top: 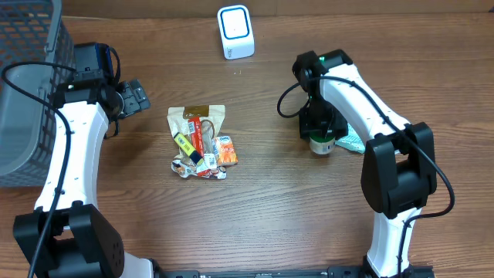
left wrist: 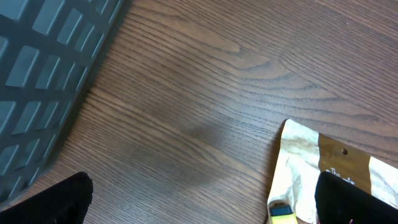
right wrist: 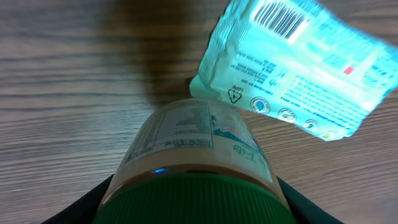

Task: Scan the item barcode
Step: 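Carry the jar back right and lower it beside the wipes packet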

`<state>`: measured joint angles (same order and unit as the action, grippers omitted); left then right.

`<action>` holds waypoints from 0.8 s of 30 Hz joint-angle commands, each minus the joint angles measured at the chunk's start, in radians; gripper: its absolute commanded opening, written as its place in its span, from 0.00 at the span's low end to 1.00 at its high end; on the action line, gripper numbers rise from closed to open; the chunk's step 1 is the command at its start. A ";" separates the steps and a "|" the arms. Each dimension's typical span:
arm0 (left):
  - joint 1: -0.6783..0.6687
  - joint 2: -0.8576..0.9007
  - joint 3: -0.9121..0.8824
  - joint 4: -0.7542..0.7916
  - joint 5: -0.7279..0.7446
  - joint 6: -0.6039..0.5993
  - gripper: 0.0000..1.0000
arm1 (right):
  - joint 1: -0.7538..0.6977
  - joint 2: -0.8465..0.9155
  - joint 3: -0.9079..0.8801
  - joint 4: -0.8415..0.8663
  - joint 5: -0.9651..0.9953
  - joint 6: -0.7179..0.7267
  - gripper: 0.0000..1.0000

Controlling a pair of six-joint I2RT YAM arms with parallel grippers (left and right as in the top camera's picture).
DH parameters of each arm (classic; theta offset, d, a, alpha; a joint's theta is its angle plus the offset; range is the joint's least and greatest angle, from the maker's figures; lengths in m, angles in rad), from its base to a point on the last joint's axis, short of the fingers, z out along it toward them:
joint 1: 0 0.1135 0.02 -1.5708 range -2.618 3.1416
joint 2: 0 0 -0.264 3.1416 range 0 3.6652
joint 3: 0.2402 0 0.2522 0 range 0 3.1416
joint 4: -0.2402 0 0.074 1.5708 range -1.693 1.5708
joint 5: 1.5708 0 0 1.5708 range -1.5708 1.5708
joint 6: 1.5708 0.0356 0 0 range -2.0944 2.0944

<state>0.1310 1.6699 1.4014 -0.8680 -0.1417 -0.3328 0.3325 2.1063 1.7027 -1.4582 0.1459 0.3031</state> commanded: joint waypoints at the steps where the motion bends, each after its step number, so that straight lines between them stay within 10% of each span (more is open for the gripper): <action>1: 0.000 -0.016 0.014 0.002 0.005 0.019 1.00 | -0.008 -0.013 -0.027 0.017 0.010 0.008 0.04; 24: 0.000 -0.016 0.014 0.002 0.005 0.019 1.00 | -0.068 -0.013 -0.113 0.186 0.089 -0.018 0.04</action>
<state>0.1310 1.6699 1.4017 -0.8680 -0.1421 -0.3328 0.3042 2.1029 1.5986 -1.2835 0.1913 0.2871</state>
